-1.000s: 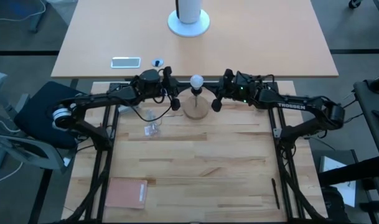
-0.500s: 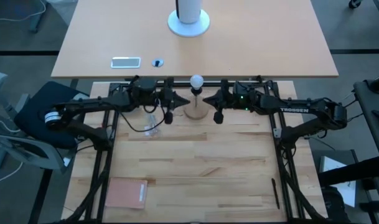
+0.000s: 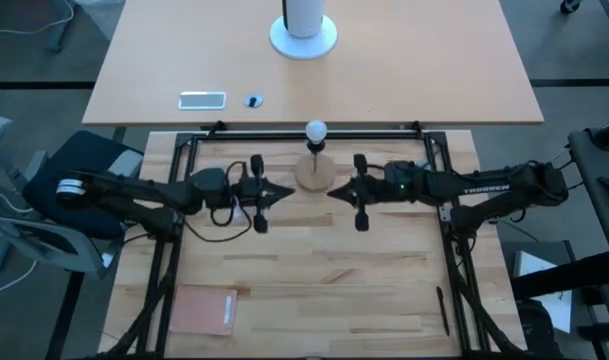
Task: Screw lightbulb
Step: Remove the lightbulb from the desk lamp
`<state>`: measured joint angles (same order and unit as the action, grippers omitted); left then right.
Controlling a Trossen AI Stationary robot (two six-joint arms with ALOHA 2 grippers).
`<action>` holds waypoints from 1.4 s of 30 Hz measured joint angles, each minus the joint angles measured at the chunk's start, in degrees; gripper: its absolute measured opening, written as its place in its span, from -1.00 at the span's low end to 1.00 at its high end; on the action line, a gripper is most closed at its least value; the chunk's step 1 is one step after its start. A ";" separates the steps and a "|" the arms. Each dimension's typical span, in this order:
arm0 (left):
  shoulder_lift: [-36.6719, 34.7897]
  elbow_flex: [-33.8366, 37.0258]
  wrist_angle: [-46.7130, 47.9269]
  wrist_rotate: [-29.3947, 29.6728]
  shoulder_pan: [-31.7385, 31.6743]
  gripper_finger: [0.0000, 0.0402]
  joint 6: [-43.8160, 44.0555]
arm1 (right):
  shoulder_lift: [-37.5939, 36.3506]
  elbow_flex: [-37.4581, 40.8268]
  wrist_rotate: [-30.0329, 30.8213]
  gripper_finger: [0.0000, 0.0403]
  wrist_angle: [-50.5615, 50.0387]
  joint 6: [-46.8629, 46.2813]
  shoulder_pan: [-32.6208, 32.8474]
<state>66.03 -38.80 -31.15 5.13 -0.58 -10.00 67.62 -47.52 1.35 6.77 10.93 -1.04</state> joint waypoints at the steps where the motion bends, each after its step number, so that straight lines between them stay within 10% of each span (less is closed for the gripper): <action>1: -0.50 0.30 -0.41 0.73 0.61 -1.00 0.00 | -0.03 0.10 0.21 -1.00 -0.10 0.22 0.82; 42: -9.81 7.47 -0.38 7.39 1.67 -1.00 -0.99 | -19.79 12.01 4.38 -1.00 -1.82 2.01 4.91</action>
<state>56.22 -31.33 -31.53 12.52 1.08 -10.99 47.83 -35.51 5.74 4.95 12.94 3.87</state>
